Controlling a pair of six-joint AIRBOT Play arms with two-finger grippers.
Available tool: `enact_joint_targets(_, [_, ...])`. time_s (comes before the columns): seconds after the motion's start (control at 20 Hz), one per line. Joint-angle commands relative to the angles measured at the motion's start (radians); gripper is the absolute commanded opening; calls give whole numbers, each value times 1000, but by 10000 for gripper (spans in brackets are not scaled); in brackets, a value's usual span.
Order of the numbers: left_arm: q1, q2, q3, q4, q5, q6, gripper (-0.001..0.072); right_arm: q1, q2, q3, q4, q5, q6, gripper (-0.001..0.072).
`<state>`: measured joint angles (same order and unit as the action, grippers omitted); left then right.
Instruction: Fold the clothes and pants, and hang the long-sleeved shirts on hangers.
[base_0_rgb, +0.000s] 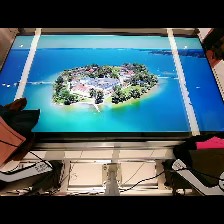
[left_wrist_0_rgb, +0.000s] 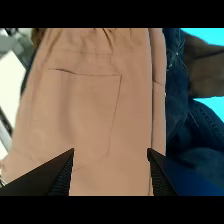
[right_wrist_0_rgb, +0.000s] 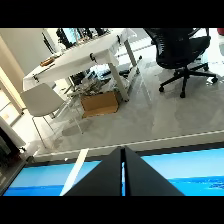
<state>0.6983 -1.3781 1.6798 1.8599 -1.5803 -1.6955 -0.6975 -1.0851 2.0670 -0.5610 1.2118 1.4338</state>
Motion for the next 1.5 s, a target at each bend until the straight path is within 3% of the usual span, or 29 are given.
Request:
enact_joint_targets(0.0, [24, -128, 0, -32, 7, -50, 559, 0, 0, 0, 0, 0, 0, 19])
enact_joint_targets(0.4, [16, -286, 0, -114, 216, -284, 559, 0, 0, 0, 0, 0, 0, 19])
enact_joint_targets(0.6, [10, -329, 0, -32, 230, -351, 559, 0, 0, 0, 0, 0, 0, 20])
enact_joint_targets(0.8, [6, -346, 0, 48, 217, -351, 539, 0, 0, 0, 0, 0, 0, 19])
enact_joint_targets(0.95, [6, -352, 0, 47, 207, -346, 242, 0, 0, 0, 0, 0, 0, 19])
enact_joint_targets(1.1, [5, -351, 0, 47, 189, -334, 27, 0, 0, 0, 0, 0, 0, 19])
enact_joint_targets(1.45, [-105, -227, 3, 43, 217, -304, 26, 0, 0, 0, 0, 0, 0, 20])
